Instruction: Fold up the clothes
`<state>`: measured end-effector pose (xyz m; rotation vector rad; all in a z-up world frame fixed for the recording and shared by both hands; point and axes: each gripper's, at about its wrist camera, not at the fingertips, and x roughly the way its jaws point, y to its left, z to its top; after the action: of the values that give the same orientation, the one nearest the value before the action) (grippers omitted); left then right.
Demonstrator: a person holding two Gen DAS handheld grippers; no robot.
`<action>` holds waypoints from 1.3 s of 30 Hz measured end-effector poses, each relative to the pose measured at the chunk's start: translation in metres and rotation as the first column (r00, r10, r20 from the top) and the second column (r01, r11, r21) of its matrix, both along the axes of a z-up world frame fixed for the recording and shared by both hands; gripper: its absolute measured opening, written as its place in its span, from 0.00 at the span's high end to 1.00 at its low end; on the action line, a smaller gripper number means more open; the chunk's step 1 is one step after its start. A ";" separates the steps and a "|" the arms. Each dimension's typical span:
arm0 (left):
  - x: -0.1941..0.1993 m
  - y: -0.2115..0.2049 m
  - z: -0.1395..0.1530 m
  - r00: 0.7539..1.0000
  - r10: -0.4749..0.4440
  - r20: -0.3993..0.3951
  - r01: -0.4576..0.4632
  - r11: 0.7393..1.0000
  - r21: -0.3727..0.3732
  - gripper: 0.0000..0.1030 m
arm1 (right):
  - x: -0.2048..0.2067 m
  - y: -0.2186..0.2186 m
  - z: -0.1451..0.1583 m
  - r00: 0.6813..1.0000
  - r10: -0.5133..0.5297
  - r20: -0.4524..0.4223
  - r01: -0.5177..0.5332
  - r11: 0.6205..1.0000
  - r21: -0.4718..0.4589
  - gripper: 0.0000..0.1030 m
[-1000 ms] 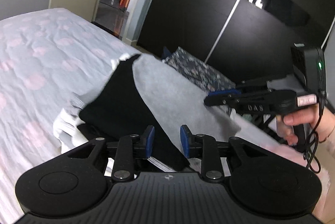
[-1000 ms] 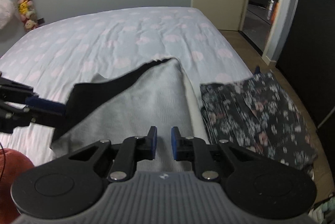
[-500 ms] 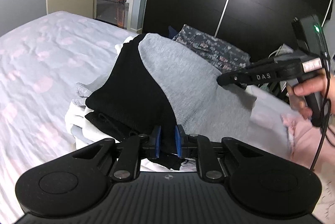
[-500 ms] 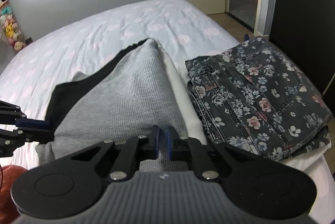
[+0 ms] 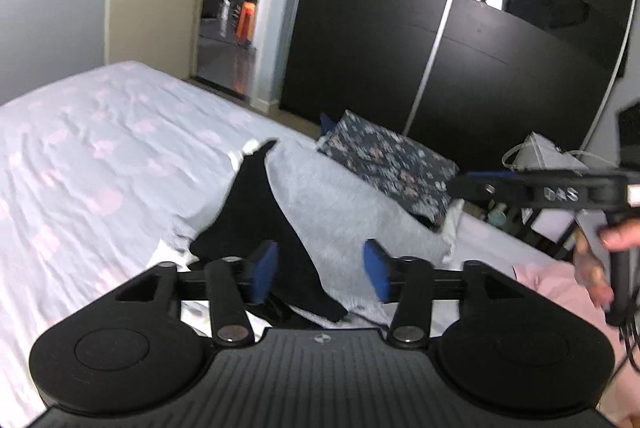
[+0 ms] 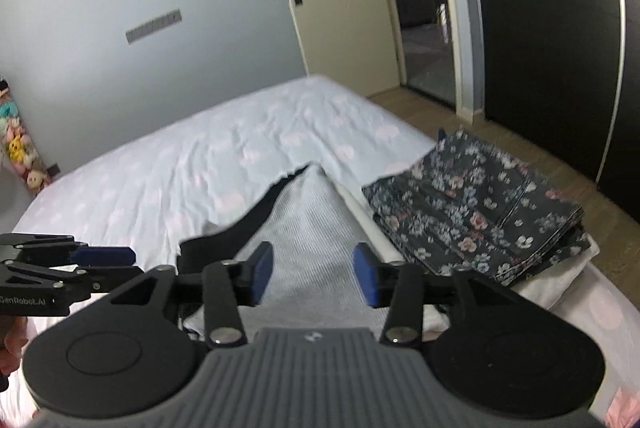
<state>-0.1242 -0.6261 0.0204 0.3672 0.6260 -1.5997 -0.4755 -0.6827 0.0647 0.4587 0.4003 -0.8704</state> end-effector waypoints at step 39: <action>-0.041 0.112 -0.015 0.918 0.387 0.093 -0.375 0.919 -0.124 0.25 | 0.012 0.180 -0.033 0.952 -0.304 0.035 0.306 0.940 -0.150 0.03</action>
<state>-0.1656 -0.5141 0.0054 0.2407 0.4881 -1.2207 -0.4633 -0.5029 0.0321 0.3876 0.2515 -1.1910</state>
